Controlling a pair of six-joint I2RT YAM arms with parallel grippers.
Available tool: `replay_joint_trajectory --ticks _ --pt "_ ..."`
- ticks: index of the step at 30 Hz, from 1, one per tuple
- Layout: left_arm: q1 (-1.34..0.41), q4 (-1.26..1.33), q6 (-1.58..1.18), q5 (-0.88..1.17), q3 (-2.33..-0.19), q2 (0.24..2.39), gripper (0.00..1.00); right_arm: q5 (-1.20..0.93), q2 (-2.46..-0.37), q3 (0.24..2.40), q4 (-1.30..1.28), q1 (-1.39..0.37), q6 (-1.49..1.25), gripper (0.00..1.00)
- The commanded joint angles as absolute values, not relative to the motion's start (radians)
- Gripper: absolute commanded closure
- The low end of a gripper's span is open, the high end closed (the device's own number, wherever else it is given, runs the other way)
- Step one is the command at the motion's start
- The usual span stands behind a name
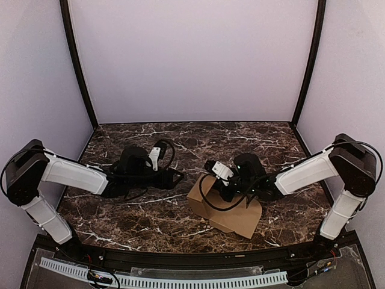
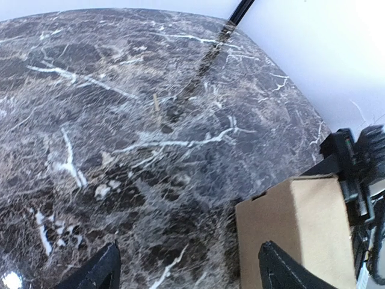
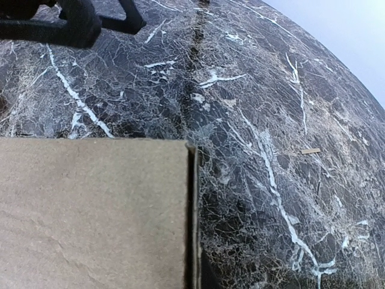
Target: Fold the paper box
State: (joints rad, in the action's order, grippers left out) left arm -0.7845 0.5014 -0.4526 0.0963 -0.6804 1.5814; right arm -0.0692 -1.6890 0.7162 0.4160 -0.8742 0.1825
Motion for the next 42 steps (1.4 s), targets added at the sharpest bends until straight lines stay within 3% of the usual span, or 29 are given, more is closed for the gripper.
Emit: replay_joint_trajectory --ticks 1,9,11,13,17,23,29,42 --pt "-0.823 0.452 -0.465 0.135 -0.8 1.584 0.2 -0.033 -1.709 0.691 0.444 -0.874 0.184 1.0" --pt "-0.889 0.365 -0.447 0.152 -0.95 1.653 0.2 -0.06 -1.706 0.721 0.334 -0.874 0.249 1.0" --pt "-0.902 0.323 -0.435 0.149 -0.975 1.667 0.21 -0.053 -1.7 0.747 0.275 -0.873 0.263 0.96" --pt "-0.919 0.294 -0.42 0.137 -0.987 1.674 0.21 -0.048 -1.674 0.766 0.229 -0.868 0.254 0.82" --pt "-0.944 0.251 -0.397 0.133 -1.009 1.69 0.21 -0.082 -1.605 0.781 0.131 -0.865 0.281 0.67" --pt "-0.968 0.203 -0.367 0.133 -1.039 1.722 0.22 -0.086 -1.545 0.793 -0.062 -0.864 0.381 0.53" --pt "-1.007 0.138 -0.327 0.113 -1.085 1.764 0.24 -0.077 -1.391 0.725 -0.178 -0.818 0.491 0.47" --pt "-1.112 -0.134 -0.163 -0.047 -1.285 1.918 0.27 -0.344 -1.224 0.745 -0.26 -0.566 0.45 0.47"
